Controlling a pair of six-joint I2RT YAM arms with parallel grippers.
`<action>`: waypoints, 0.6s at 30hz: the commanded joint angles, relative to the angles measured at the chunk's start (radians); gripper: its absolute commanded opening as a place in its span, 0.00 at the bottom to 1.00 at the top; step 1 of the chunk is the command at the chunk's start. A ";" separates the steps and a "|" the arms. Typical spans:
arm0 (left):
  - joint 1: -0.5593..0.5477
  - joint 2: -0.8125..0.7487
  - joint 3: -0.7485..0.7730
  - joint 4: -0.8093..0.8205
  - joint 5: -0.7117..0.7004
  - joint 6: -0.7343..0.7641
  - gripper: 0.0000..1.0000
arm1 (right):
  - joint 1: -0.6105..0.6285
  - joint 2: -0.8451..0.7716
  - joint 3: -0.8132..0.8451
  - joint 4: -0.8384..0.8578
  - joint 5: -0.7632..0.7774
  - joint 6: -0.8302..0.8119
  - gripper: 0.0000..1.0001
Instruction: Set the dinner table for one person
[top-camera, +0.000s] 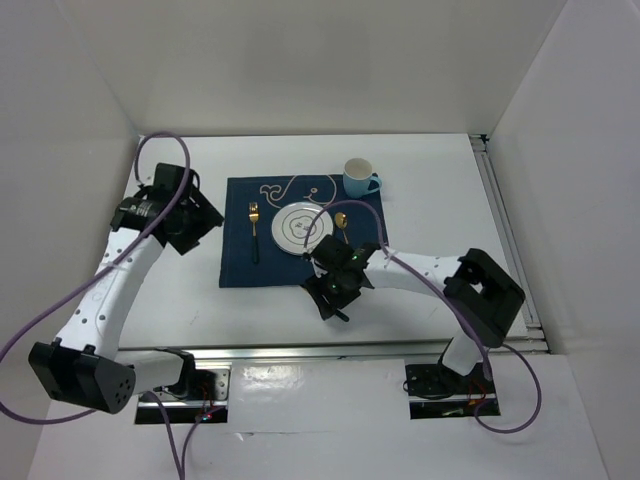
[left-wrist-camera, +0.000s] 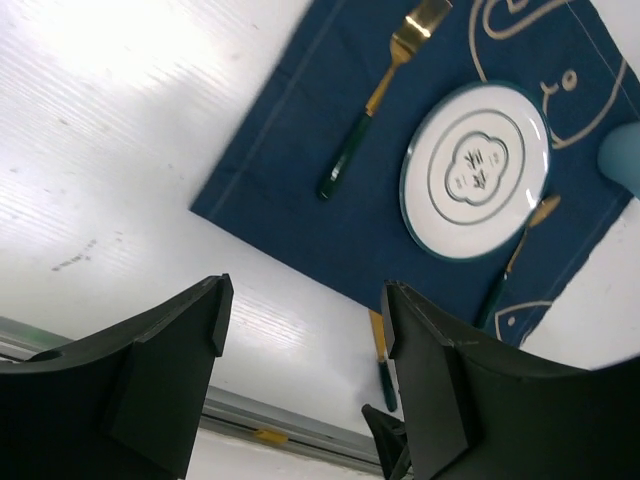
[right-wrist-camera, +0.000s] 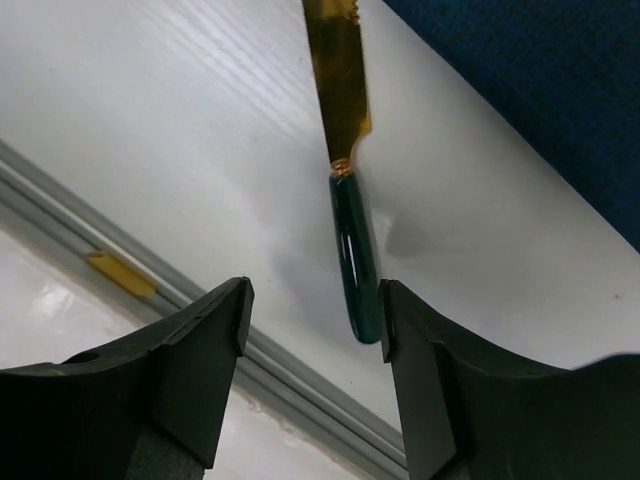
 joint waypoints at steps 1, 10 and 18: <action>0.084 -0.034 0.034 -0.021 0.071 0.121 0.78 | 0.021 0.056 0.009 0.072 0.048 -0.019 0.64; 0.173 -0.046 0.016 0.002 0.166 0.159 0.77 | 0.068 0.103 -0.030 0.063 0.080 0.013 0.13; 0.226 -0.057 0.006 0.044 0.222 0.168 0.77 | 0.122 -0.030 0.111 -0.290 0.050 0.058 0.00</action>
